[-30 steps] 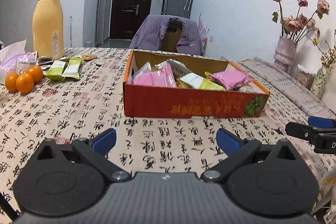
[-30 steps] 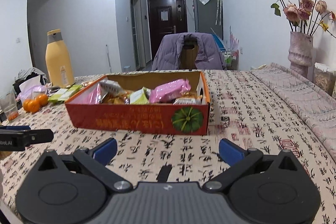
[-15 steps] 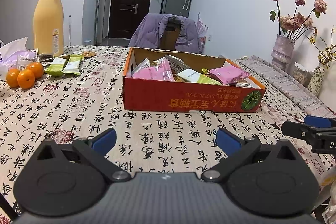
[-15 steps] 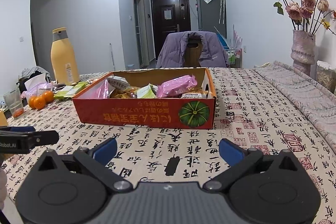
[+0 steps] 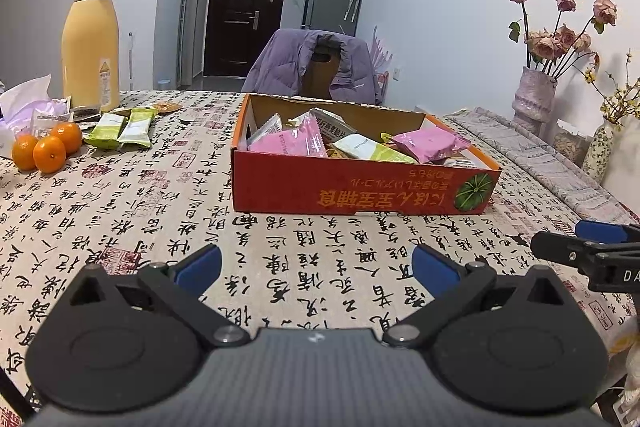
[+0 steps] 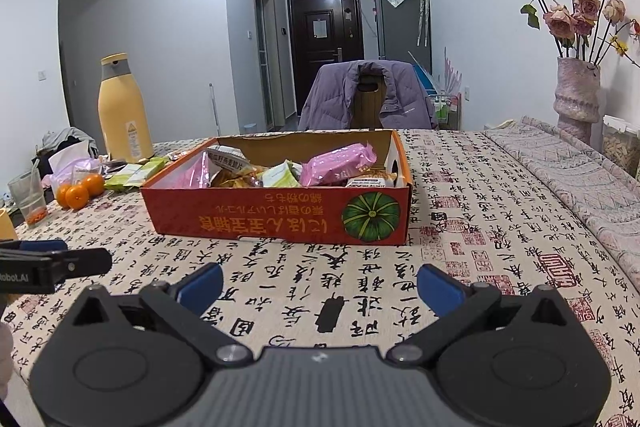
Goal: Organize snacks
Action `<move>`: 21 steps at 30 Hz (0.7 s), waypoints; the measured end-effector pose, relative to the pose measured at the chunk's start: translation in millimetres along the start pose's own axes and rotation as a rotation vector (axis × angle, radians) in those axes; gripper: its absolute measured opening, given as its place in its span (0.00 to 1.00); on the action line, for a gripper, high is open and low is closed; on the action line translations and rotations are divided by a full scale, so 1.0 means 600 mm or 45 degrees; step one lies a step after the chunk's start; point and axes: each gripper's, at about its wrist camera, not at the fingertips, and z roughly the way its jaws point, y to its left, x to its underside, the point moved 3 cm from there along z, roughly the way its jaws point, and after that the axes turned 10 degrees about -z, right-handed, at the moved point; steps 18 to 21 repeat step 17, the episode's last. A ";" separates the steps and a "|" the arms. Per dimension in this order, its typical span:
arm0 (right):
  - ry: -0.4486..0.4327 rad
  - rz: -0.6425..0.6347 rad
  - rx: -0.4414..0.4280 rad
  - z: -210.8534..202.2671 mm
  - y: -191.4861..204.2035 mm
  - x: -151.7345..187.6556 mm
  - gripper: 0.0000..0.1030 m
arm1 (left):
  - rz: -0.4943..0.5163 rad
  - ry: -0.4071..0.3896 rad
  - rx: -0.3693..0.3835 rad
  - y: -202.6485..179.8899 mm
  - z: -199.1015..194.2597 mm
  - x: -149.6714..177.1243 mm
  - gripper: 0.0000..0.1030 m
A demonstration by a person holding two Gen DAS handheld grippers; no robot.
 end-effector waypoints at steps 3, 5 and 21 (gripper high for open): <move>0.002 0.000 0.000 -0.002 0.000 0.001 1.00 | 0.000 0.002 0.009 -0.001 0.000 0.000 1.00; 0.004 0.000 0.000 -0.001 0.001 0.002 1.00 | 0.001 0.004 0.011 -0.001 0.001 0.000 1.00; 0.026 0.003 -0.004 0.007 0.003 0.008 1.00 | -0.006 0.012 0.010 0.002 0.006 0.001 1.00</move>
